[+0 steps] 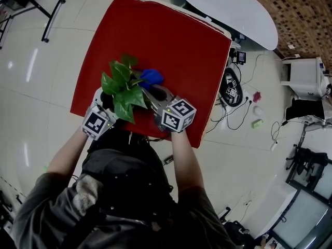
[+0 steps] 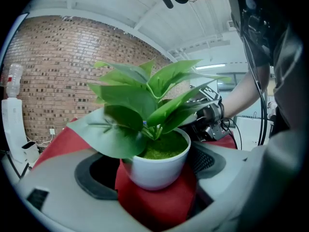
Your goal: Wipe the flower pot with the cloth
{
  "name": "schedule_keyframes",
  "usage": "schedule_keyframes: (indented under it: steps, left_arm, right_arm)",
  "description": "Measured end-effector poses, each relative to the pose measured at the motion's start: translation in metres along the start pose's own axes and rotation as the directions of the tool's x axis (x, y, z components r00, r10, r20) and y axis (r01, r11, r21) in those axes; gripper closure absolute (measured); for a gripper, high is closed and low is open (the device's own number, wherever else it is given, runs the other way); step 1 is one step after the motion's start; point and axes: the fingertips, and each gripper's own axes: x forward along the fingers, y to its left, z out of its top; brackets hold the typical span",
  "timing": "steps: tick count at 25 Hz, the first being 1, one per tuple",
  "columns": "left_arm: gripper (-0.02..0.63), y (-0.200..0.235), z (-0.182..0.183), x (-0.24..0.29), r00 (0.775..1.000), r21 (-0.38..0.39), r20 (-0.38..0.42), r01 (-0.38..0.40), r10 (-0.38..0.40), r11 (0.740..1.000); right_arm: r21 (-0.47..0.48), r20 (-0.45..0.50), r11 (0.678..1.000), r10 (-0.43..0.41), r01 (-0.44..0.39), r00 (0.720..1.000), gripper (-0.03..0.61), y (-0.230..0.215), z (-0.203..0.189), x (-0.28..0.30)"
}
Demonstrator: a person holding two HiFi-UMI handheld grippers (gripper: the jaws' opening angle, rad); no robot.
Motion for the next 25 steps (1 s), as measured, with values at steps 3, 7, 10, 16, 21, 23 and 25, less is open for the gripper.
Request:
schedule_keyframes:
  steps: [3, 7, 10, 16, 21, 23, 25]
  left_arm:
    - [0.144, -0.001, 0.001, 0.0, 1.0, 0.002, -0.005, 0.004, -0.004, 1.0]
    - [0.146, -0.002, 0.0, -0.002, 1.0, 0.004, -0.009, 0.005, -0.005, 1.0]
    - [0.144, 0.0, -0.001, -0.003, 1.0, -0.004, -0.008, 0.002, -0.002, 1.0]
    - [0.144, 0.0, -0.001, -0.003, 1.0, -0.005, -0.011, 0.002, -0.002, 1.0]
    - [0.144, -0.002, 0.0, -0.004, 1.0, -0.002, -0.016, 0.005, -0.005, 1.0]
    - [0.144, -0.003, 0.0, -0.004, 1.0, 0.001, -0.019, 0.012, -0.012, 1.0]
    - [0.144, -0.003, 0.001, -0.004, 1.0, 0.011, -0.025, 0.019, -0.018, 1.0]
  right_arm:
    - [0.004, -0.009, 1.0, 0.005, -0.005, 1.0, 0.528, 0.007, -0.008, -0.009]
    - [0.022, -0.009, 1.0, -0.011, 0.011, 1.0, 0.528, 0.016, -0.021, -0.016]
    - [0.039, -0.001, 0.999, -0.019, 0.019, 1.0, 0.528, 0.023, -0.027, -0.016]
    - [0.042, -0.008, 0.999, -0.011, 0.011, 1.0, 0.528, 0.035, -0.036, -0.021]
    - [0.035, -0.029, 0.999, 0.002, -0.001, 1.0, 0.528, 0.048, -0.045, -0.025]
    - [0.031, -0.03, 1.0, 0.0, 0.001, 1.0, 0.528, 0.05, -0.047, -0.026]
    - [0.028, -0.03, 1.0, -0.008, 0.009, 1.0, 0.528, 0.05, -0.048, -0.027]
